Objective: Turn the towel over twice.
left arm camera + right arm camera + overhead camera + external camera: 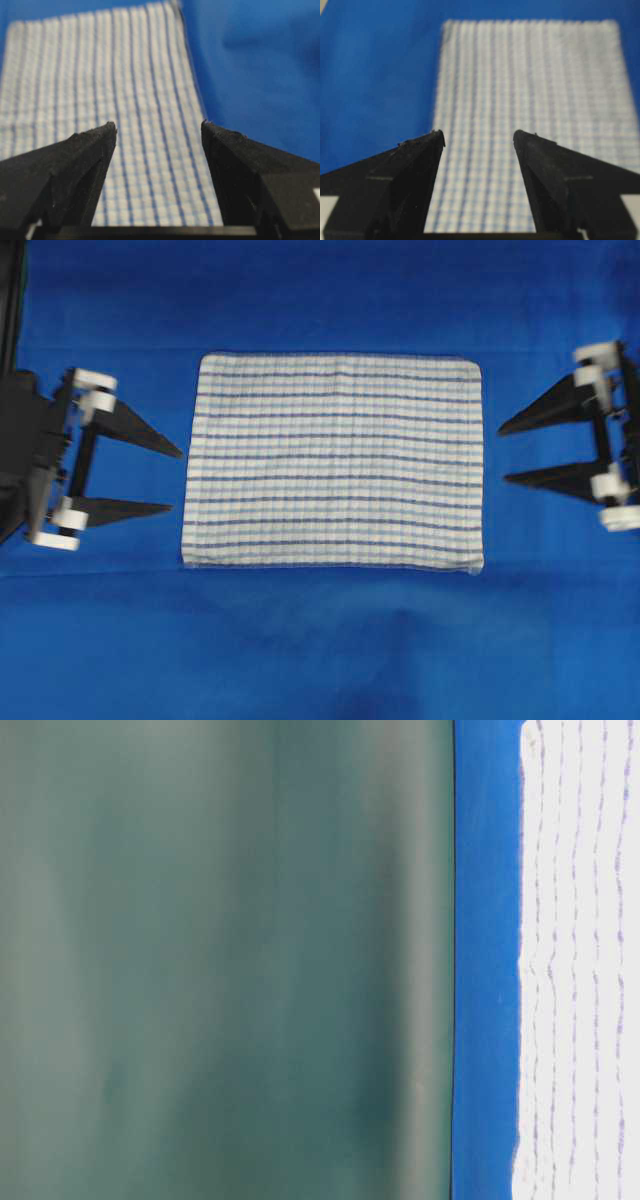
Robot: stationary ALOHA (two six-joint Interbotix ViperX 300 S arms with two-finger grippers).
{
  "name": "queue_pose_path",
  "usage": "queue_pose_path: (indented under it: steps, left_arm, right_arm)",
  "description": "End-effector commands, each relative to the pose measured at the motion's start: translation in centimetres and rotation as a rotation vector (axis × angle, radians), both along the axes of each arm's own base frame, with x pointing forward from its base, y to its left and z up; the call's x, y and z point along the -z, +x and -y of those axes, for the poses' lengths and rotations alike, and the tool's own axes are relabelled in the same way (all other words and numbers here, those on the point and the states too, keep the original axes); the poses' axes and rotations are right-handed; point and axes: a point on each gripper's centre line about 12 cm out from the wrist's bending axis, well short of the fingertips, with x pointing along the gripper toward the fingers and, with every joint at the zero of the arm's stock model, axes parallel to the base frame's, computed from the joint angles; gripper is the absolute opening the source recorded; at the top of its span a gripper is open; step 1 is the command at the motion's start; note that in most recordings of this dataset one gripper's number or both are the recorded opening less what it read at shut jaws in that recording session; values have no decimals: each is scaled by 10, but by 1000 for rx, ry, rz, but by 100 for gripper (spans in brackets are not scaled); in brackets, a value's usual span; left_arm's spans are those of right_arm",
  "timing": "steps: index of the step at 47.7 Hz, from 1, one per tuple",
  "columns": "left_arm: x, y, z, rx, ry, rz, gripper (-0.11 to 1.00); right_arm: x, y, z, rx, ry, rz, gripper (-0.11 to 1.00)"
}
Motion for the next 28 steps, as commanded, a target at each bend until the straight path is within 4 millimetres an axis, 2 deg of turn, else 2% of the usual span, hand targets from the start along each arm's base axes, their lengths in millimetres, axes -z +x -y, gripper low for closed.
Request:
queue_pose_path:
  steps: [1,6,11,22,28]
  left_arm:
    - [-13,-12,-5,-17,-1,55,64]
    - [-13,-26,-11,-38,-2,74,64]
    - [-8,-41,-15,-57,-5,100,64]
    - [10,-65,-20,-82,-9,136,64]
    - [22,-71,-21,-82,-12,130,64]
  right_arm:
    - [-13,-9,7,23,-30,48,62]
    - [-19,-26,16,63,-61,83,62]
    - [-15,-42,22,100,-71,113,62]
    - [14,-69,28,155,-67,139,62]
    - [32,-75,28,164,-58,161,62]
